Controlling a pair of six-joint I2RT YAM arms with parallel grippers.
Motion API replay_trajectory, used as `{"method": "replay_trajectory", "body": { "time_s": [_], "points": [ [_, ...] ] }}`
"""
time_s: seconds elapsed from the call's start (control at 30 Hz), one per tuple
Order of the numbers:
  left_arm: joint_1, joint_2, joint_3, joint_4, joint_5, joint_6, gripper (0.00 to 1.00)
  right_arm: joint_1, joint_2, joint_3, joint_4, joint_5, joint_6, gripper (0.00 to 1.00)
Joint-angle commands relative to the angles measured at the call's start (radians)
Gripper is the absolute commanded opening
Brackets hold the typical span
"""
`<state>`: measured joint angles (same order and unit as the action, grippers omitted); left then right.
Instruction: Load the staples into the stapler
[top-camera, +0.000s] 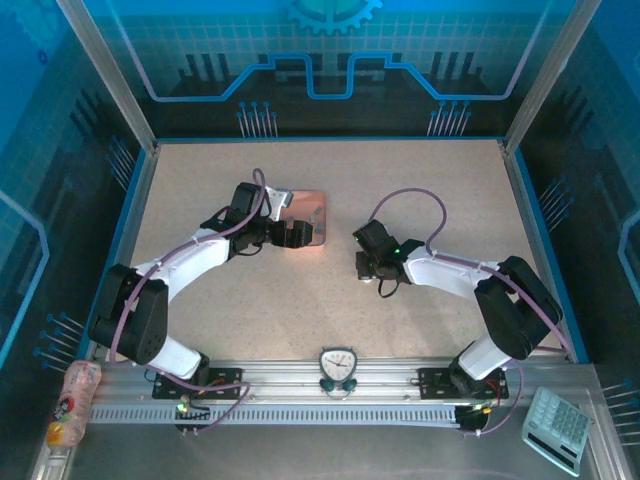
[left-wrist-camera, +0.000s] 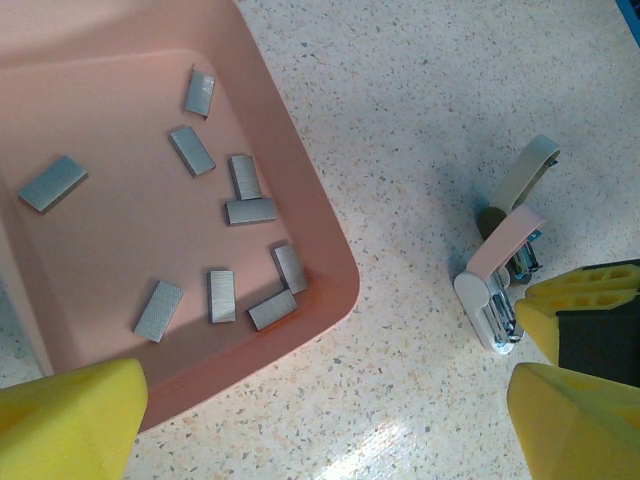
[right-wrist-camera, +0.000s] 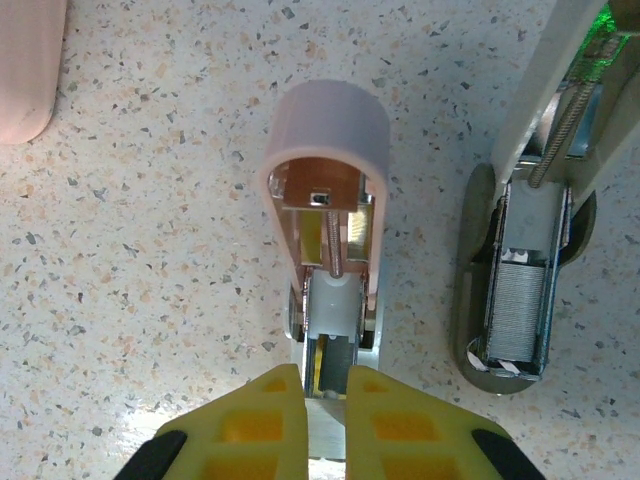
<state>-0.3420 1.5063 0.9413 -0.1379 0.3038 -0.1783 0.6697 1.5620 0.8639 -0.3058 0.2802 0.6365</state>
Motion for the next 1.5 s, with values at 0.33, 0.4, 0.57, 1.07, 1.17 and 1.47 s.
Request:
{"method": "replay_trajectory", "body": {
  "time_s": [0.33,0.4,0.57,1.07,1.17,1.47],
  "points": [
    [0.011,-0.015,0.029,-0.022,0.022,0.008,0.94,0.019,0.045,0.009,0.020,-0.006,0.020,0.12],
    [0.011,-0.015,0.028,-0.022,0.021,0.009,0.94,0.019,0.047,0.010,0.022,-0.007,0.019,0.12],
    [0.011,-0.016,0.028,-0.022,0.021,0.009,0.94,0.019,0.023,0.036,-0.001,0.002,0.014,0.12],
    [0.011,-0.021,0.028,-0.024,0.021,0.011,0.94,0.031,0.010,0.034,0.004,0.014,0.077,0.11],
    [0.011,-0.021,0.028,-0.025,0.020,0.011,0.94,0.031,0.015,0.026,-0.004,0.023,0.087,0.11],
    [0.011,-0.016,0.028,-0.026,0.021,0.010,0.94,0.033,0.022,-0.015,0.020,0.017,0.131,0.11]
  ]
}}
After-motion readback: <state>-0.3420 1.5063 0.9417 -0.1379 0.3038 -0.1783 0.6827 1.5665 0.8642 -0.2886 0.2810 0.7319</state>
